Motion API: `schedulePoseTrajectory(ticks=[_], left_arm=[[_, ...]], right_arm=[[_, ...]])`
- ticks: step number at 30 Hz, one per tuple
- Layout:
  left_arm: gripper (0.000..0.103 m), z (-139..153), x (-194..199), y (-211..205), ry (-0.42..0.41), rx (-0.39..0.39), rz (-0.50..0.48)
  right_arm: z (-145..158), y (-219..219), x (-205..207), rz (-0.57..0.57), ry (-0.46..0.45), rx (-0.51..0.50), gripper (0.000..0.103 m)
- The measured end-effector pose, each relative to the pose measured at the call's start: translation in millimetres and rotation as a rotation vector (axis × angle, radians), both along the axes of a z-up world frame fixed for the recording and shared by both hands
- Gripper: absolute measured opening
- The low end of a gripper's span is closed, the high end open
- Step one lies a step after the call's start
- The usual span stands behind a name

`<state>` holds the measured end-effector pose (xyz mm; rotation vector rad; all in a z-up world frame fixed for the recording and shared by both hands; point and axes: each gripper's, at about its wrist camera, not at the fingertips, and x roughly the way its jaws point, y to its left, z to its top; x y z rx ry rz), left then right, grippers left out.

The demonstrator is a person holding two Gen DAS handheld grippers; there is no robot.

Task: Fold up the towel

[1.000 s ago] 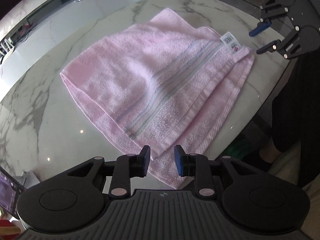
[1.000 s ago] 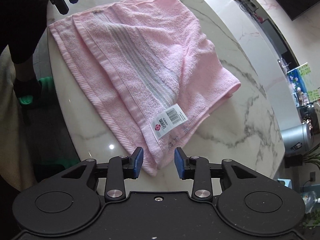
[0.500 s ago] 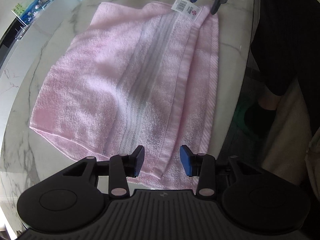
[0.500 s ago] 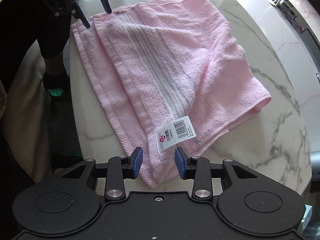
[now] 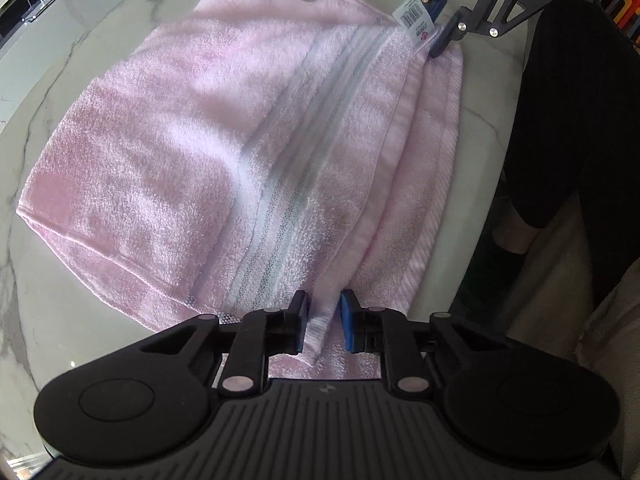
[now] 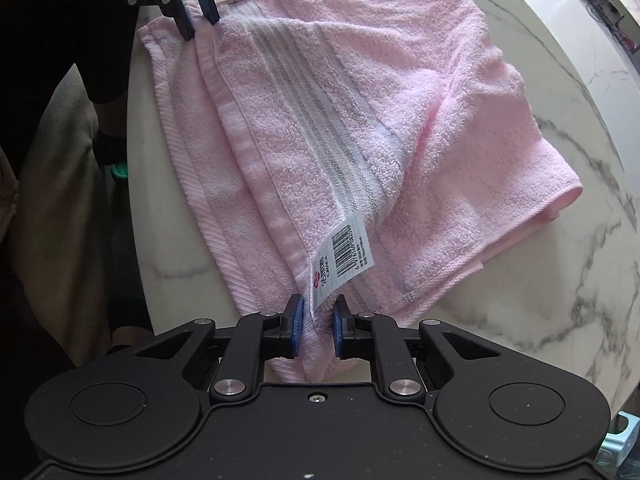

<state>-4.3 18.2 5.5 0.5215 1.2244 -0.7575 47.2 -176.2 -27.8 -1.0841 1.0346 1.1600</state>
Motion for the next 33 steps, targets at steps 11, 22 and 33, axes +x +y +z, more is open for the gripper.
schedulePoseTrajectory(ticks=[11,22,33], left_arm=[[0.002,23.1,-8.3,5.2,-0.061,0.013,0.057],[0.001,62.1,-23.6,-4.5,-0.17,0.037,0.055],[0.001,61.0,-47.7,-15.9,-0.118,0.005,0.008]], right_arm=[[26.1,0.3,-6.3,-0.024,-0.077,0.031,0.006],[58.1,-2.0,-20.7,-0.032,-0.18,0.065,0.006],[46.8,4.0,-33.1,0.005,-0.193,0.001,0.006]])
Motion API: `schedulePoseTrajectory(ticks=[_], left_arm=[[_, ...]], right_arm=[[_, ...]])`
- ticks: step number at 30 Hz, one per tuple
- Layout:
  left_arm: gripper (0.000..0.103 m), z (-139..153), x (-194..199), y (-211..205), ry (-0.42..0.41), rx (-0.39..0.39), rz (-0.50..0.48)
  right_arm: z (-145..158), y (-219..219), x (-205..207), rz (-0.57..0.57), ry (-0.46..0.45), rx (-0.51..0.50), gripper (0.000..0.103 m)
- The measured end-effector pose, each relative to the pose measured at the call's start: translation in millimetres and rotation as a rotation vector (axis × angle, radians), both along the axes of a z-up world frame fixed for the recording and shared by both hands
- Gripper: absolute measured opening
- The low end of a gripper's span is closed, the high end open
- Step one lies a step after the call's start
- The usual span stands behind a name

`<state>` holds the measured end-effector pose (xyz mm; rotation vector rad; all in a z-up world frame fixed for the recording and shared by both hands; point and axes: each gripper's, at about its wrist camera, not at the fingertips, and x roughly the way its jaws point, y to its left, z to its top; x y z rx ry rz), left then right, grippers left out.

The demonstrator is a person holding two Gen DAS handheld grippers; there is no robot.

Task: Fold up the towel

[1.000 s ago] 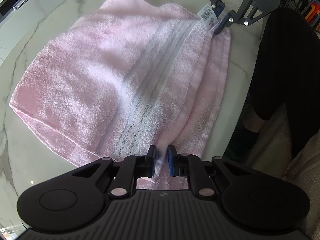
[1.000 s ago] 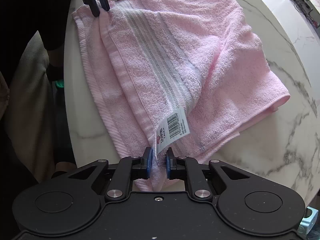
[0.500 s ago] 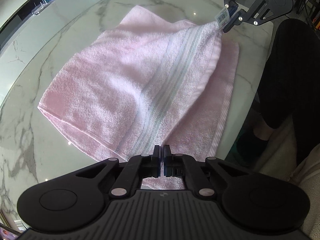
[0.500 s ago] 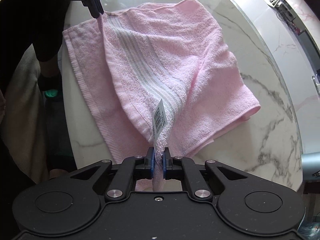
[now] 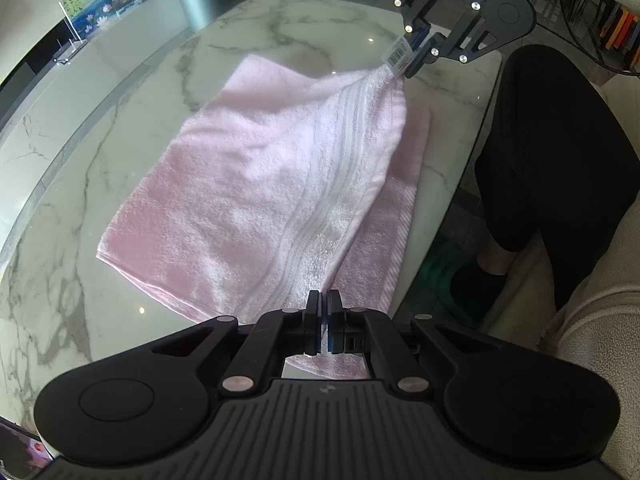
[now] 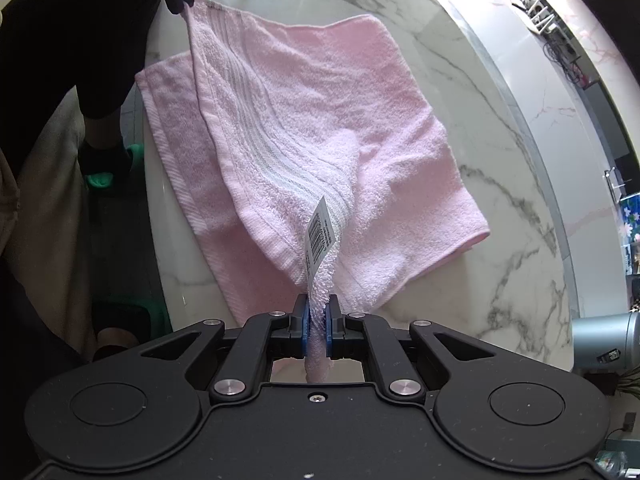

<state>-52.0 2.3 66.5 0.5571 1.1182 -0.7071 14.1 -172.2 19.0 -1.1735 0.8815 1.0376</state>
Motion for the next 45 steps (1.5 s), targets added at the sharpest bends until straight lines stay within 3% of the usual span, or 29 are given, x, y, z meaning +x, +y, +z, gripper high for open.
schedulePoseTrajectory(ticks=[8,10,12,17,24,28,45], left_arm=[[0.002,-56.5,-2.4,-11.2,0.09,-0.011,0.022],[0.002,-64.8,0.3,-12.0,0.111,-0.008,0.026],[0.004,-68.9,1.8,-12.6,0.127,-0.012,0.021],[0.034,-68.0,0.6,-14.3,0.111,-0.01,-0.018],[0.036,-70.6,-7.4,-20.2,0.05,0.003,-0.026],[0.036,-78.6,-6.9,-24.7,0.037,0.034,-0.014],[0.036,-83.4,-7.9,-25.8,0.102,0.037,0.025]], right_arm=[[-49.0,2.7,13.1,-0.044,0.052,-0.056,0.007],[-54.7,2.2,15.8,-0.05,0.076,-0.066,0.011],[-56.8,0.3,18.7,-0.052,0.097,-0.077,0.028],[-50.5,-9.8,20.4,-0.003,0.055,-0.083,0.041],[-39.7,-15.5,0.8,0.218,0.028,-0.023,0.042],[-43.2,-9.7,-19.7,0.319,0.024,-0.043,0.042],[-66.6,-12.3,-10.4,0.259,0.068,-0.114,0.042]])
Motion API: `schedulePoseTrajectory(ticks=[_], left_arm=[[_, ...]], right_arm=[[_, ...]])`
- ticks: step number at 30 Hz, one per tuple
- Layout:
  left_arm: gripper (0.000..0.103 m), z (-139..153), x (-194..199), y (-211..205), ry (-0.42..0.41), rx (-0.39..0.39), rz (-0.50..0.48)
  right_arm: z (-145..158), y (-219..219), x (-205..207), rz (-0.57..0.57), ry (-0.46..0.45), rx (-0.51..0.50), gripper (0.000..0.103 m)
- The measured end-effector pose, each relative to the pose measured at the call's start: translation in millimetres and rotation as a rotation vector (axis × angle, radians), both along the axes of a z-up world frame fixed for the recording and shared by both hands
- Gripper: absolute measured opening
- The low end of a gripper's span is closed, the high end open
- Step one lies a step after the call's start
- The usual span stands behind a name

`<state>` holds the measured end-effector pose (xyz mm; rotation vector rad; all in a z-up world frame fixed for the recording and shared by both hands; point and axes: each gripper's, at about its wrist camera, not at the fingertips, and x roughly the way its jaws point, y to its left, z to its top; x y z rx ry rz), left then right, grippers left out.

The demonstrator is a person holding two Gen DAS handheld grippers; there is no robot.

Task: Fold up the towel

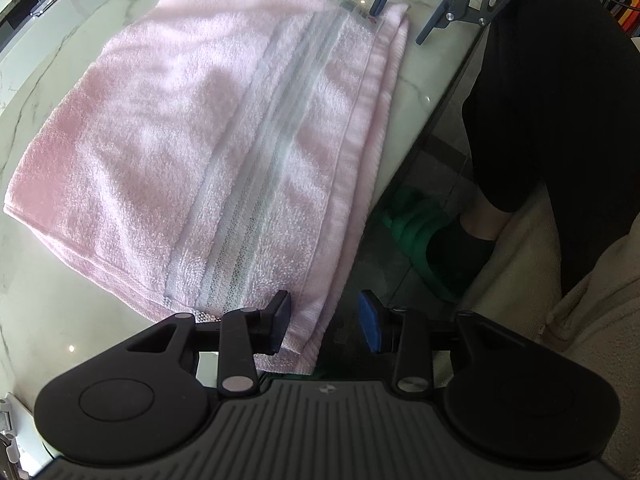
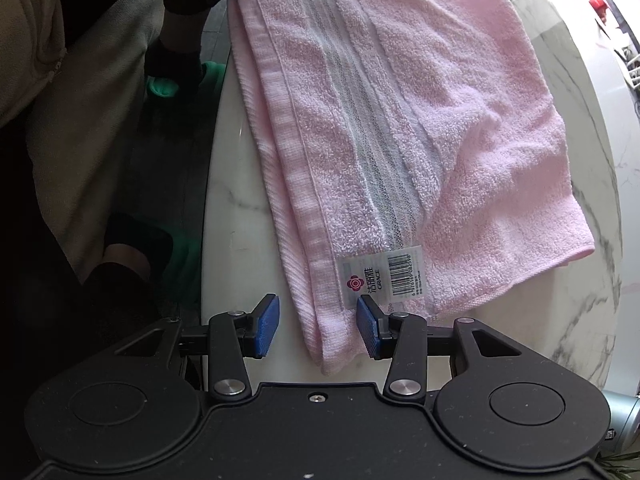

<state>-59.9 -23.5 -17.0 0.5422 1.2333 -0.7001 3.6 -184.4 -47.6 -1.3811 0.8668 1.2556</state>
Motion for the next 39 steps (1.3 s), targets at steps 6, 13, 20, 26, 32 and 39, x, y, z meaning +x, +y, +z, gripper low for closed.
schedulePoseTrajectory(ticks=[6,13,20,26,32,39], left_arm=[[0.036,0.7,13.6,3.6,-0.002,0.009,0.014],[0.038,-0.2,37.3,10.7,-0.022,0.066,0.016],[0.038,0.4,44.0,18.0,-0.012,0.056,0.021],[0.023,1.5,39.4,18.5,-0.03,0.054,0.059],[0.009,2.9,25.0,12.7,-0.079,0.069,0.081],[0.008,12.5,9.5,21.0,-0.088,0.067,0.093]], right_arm=[[0.7,1.0,6.4,-0.084,0.039,0.034,0.042],[1.0,10.5,11.9,-0.216,0.068,0.081,0.041],[0.2,11.9,17.2,-0.31,0.112,0.088,0.035],[0.3,9.1,9.8,-0.335,0.105,0.115,0.019],[-1.6,9.0,-3.1,-0.374,0.067,0.136,0.014],[0.6,12.4,2.6,-0.346,0.034,0.122,0.01]])
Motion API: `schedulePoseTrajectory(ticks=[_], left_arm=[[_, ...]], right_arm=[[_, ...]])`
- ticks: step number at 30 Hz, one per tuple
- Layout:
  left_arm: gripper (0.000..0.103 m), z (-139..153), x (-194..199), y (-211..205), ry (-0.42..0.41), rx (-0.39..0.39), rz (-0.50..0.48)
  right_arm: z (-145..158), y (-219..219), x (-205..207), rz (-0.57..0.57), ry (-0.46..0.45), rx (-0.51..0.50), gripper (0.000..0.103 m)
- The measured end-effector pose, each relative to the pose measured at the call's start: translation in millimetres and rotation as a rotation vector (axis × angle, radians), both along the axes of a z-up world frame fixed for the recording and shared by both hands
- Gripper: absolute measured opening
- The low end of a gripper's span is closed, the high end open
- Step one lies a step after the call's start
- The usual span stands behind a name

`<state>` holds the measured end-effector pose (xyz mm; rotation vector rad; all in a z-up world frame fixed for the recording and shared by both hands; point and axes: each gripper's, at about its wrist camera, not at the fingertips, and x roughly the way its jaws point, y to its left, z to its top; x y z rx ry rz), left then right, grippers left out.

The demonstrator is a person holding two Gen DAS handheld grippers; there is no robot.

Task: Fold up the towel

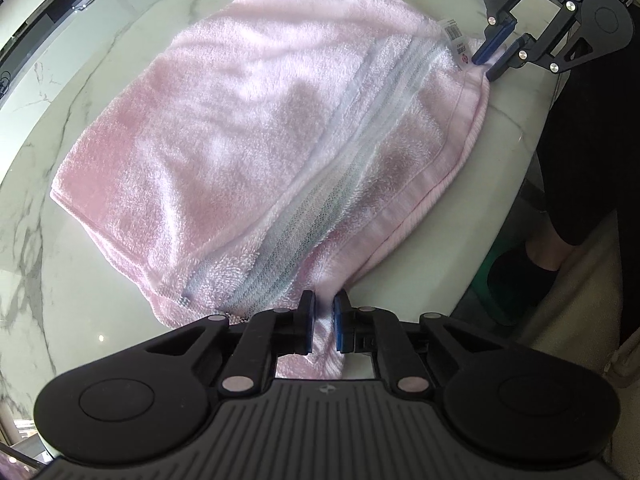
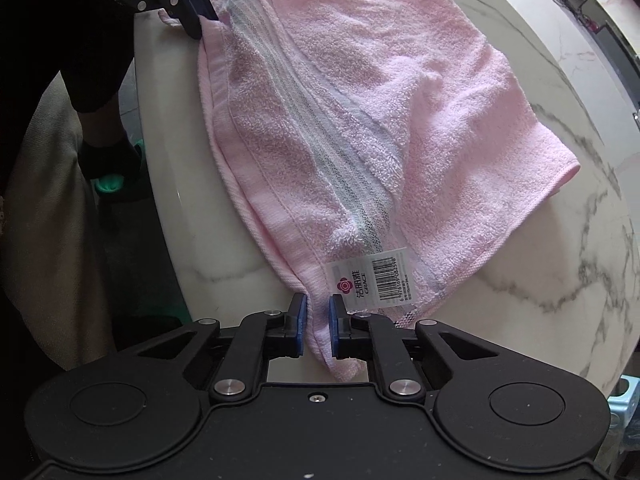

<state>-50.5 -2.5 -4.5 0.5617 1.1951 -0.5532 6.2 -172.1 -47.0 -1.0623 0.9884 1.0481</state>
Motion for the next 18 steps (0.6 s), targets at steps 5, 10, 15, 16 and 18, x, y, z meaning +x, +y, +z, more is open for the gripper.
schedulePoseTrajectory(ticks=[5,10,15,16,18], left_arm=[[0.009,7.9,-11.5,1.5,-0.005,0.011,-0.007],[0.012,6.9,-0.5,-4.8,-0.017,0.035,-0.077],[0.029,9.1,-7.9,-6.7,-0.03,0.096,-0.201],[0.032,9.4,-9.3,-6.2,-0.029,0.106,-0.222],[0.034,9.1,-11.7,-4.6,-0.025,0.12,-0.26]], right_arm=[[6.9,-4.2,-2.7,0.11,0.01,-0.014,0.051],[9.1,-4.9,-1.4,0.201,0.009,-0.037,0.051],[3.2,0.4,9.1,0.202,0.056,-0.059,0.051],[1.9,0.6,10.0,0.205,0.065,-0.067,0.051],[0.6,2.5,13.7,0.194,0.083,-0.074,0.052]])
